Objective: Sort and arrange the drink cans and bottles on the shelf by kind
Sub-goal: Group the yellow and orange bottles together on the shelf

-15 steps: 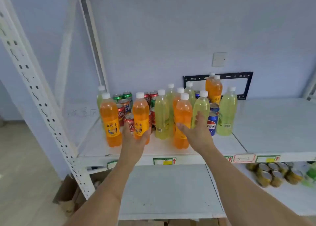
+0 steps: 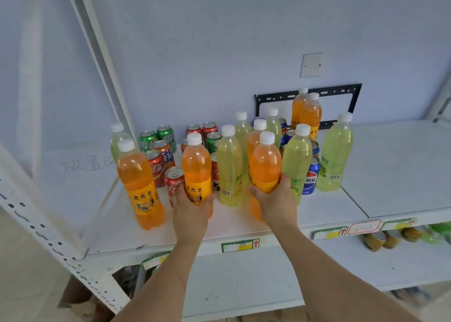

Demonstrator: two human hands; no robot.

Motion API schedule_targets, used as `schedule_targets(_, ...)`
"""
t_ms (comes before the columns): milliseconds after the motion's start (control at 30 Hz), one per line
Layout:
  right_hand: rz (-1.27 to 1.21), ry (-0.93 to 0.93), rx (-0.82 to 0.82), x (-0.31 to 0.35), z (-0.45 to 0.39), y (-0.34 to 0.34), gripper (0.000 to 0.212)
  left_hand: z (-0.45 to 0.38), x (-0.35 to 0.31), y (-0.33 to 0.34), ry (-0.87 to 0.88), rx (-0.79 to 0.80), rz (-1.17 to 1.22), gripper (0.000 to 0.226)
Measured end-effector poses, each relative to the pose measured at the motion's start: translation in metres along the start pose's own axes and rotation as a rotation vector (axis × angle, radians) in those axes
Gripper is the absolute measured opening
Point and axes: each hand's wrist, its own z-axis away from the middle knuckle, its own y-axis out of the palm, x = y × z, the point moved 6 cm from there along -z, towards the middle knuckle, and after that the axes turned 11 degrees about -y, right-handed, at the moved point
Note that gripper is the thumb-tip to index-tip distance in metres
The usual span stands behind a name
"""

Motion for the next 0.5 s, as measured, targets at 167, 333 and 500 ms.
schedule_targets(167,-0.217,-0.008,0.129,-0.010,0.020,-0.017,0.067,0.016,-0.003,0.001,0.080,0.156,0.100,0.068)
schedule_targets(333,-0.505,0.111,-0.027,-0.024,0.039,-0.069,0.052,0.101,-0.015,0.019,-0.002,0.508,0.380,0.039)
schedule_targets(500,-0.512,0.168,-0.090,-0.058,0.036,-0.153,0.071,0.191,-0.038,0.079,-0.207,0.809,0.561,0.056)
